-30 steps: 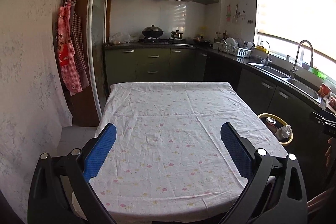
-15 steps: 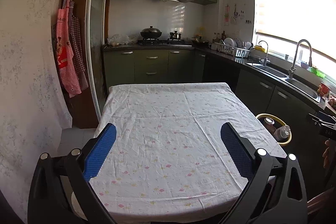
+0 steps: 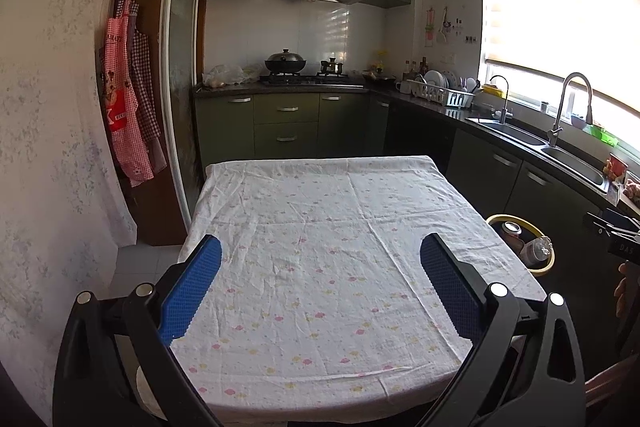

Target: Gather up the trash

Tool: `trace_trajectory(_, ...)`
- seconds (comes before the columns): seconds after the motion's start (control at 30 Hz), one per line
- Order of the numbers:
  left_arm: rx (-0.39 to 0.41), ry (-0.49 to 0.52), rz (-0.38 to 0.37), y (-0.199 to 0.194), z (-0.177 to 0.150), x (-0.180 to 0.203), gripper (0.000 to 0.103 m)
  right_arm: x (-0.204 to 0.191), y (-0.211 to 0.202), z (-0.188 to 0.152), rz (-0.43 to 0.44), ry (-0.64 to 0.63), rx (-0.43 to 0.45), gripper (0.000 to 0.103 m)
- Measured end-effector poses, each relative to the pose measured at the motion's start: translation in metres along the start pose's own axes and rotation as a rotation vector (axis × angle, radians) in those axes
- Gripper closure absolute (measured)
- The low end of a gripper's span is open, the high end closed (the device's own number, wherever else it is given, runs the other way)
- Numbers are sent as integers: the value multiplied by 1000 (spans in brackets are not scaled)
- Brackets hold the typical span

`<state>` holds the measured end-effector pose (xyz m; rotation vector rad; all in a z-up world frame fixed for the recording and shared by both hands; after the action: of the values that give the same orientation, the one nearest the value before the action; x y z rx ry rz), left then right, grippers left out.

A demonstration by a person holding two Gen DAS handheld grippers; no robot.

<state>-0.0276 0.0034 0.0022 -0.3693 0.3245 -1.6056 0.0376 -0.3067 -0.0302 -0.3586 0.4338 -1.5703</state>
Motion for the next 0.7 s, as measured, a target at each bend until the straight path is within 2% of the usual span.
trace_trajectory(0.7, -6, 6, -5, 2, 1, 3, 5, 1, 1, 0, 0, 3, -2, 7)
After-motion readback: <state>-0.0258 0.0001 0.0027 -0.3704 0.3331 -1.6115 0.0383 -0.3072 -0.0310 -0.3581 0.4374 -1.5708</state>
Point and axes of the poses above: each gripper's, at about its wrist camera, not at the fingertips, and y roughly the way its jaws point, x to its right, z to its top, the point moved 3 cm from there along y, roughly the way its jaws point, and after that the axes turned 1 degree about x, right-handed, at the moved point
